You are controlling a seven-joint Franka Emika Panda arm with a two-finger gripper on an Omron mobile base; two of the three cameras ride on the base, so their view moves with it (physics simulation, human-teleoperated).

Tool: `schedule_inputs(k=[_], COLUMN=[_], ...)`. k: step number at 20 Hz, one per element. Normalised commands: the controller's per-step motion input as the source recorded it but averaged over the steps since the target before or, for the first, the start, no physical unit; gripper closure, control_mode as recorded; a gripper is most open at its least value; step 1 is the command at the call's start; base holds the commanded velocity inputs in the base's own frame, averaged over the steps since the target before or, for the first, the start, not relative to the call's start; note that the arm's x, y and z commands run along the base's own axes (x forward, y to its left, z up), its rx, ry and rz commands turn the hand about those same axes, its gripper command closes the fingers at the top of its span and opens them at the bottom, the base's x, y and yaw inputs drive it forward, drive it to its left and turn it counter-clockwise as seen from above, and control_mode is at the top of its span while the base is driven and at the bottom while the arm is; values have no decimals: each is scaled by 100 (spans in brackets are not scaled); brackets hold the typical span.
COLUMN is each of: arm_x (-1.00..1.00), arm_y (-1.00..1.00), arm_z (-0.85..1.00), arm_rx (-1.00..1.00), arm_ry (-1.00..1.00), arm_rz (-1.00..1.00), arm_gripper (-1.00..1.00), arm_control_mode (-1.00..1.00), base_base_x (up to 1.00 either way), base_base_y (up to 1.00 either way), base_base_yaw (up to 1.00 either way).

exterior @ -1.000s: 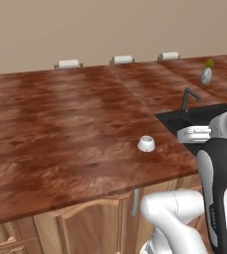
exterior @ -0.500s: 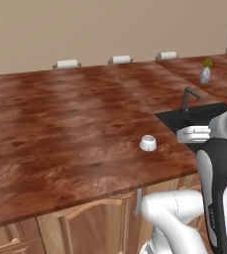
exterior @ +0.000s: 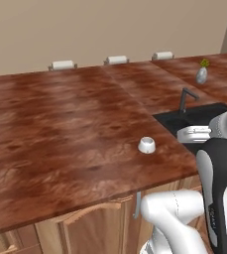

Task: Clear the mugs and bowl far away from the sink.

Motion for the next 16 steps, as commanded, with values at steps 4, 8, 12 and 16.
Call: schedule_inputs(k=[4,8,12,16], arm_x=[25,38,33,34], arm_y=[0,0,0,0], arm_z=[-4,-11,-6,-19], arm_rx=[0,0,0,0], arm_ry=[15,22,14,19], arm_rz=[-4,-5,0,0], arm_gripper=[-100,-100,-100,-100], arm_control_mode=[-100,-100,-100,-100], base_base_x=[8,0,0,0], base_base_y=[0,0,0,0], base_base_yaw=[-1,0,0,0])
